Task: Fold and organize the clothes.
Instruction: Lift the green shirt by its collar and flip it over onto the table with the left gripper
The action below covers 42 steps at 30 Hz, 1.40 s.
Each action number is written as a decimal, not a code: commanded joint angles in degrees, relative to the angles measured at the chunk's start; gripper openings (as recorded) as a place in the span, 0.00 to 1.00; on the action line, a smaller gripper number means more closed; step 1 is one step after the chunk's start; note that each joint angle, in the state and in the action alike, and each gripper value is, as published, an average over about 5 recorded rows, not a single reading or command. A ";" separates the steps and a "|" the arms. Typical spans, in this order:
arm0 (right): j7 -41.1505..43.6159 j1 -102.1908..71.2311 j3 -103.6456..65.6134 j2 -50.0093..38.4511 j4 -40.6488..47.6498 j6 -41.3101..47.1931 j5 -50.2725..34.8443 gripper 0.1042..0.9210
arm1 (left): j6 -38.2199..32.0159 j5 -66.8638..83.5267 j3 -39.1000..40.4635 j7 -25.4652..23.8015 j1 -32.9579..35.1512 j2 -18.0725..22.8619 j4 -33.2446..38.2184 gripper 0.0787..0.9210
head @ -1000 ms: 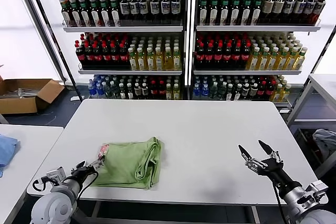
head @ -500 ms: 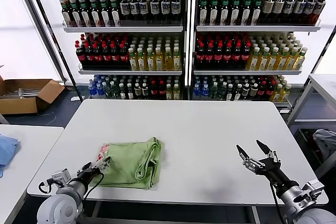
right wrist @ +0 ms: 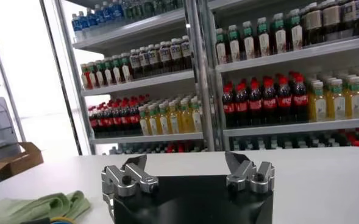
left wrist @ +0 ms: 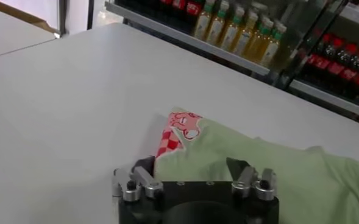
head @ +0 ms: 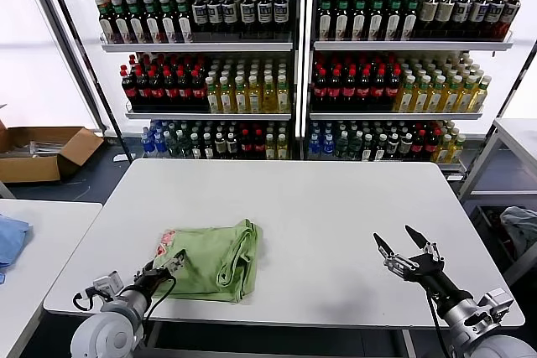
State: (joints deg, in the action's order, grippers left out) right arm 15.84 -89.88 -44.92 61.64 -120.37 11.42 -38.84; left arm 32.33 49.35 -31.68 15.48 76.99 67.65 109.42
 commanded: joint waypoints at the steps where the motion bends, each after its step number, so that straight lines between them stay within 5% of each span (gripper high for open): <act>1: -0.23 0.20 -0.08 -0.25 -0.06 0.04 -0.18 0.88 | -0.44 -2.15 0.25 -0.55 0.72 1.03 -0.03 0.71; 22: -2.74 1.66 0.59 -0.67 -0.96 1.40 -0.40 0.88 | -3.75 -3.58 -5.30 0.27 2.54 6.35 4.84 0.05; 26: -2.82 1.68 0.79 -0.60 -1.14 1.47 -0.38 0.88 | -3.49 0.25 -11.62 0.05 2.85 2.26 5.24 0.04; 36: -2.72 1.59 0.65 -0.42 -1.49 1.39 -0.64 0.88 | -3.19 12.76 -26.87 -0.83 2.16 -18.20 -4.54 0.04; 42: -2.52 1.80 0.71 0.55 -1.59 1.21 -0.69 0.88 | -1.88 15.58 -29.71 1.03 -0.02 -23.10 -4.14 0.04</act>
State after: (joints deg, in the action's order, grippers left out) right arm 13.32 -88.17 -44.25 61.72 -121.89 12.71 -39.48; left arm 29.62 56.76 -50.93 15.23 78.82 58.29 108.42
